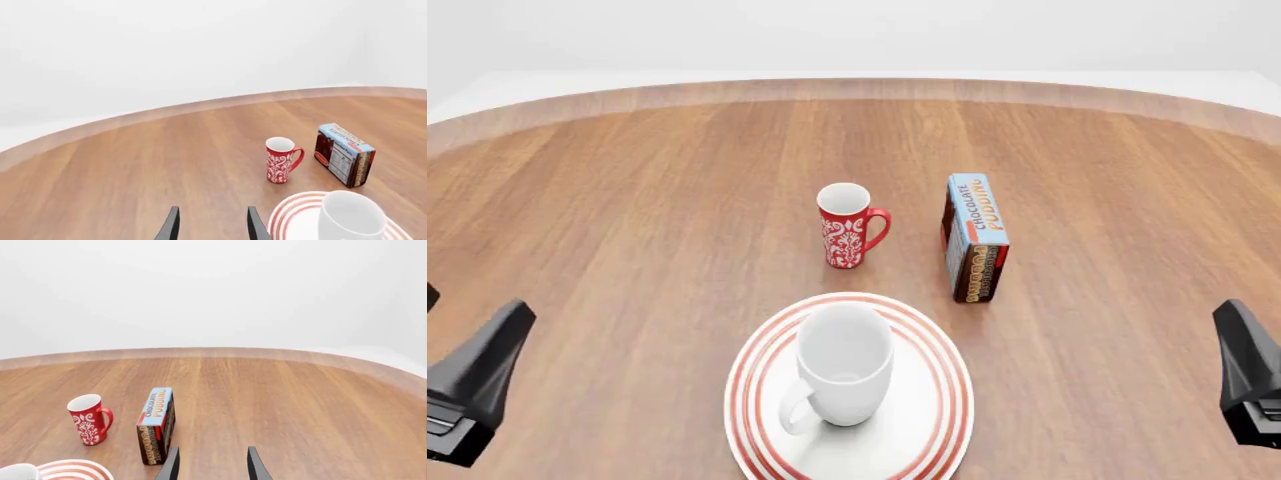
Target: Pick up the white mug and put it on the plate, and put the chocolate pudding to the right of the plate.
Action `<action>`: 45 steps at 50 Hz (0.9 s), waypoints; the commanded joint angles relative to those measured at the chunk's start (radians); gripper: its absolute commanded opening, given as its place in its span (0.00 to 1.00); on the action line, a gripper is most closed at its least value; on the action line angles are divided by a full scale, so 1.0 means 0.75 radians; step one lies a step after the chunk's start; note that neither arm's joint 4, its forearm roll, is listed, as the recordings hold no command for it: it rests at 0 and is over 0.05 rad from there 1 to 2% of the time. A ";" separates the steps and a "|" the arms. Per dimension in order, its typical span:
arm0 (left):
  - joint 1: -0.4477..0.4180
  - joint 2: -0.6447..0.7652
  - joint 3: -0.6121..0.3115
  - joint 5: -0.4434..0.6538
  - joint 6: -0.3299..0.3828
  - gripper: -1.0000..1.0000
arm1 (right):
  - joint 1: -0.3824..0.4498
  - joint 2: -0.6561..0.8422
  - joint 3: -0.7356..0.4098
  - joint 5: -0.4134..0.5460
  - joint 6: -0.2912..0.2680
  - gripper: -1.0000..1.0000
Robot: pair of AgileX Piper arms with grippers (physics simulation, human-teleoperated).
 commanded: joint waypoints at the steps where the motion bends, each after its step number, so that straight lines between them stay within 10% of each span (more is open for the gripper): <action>1: 0.075 0.024 0.146 -0.140 0.015 1.00 | 0.005 0.000 0.001 0.000 -0.011 1.00; 45: 0.130 -0.068 0.158 -0.172 -0.040 1.00 | -0.013 0.000 0.000 0.017 -0.021 1.00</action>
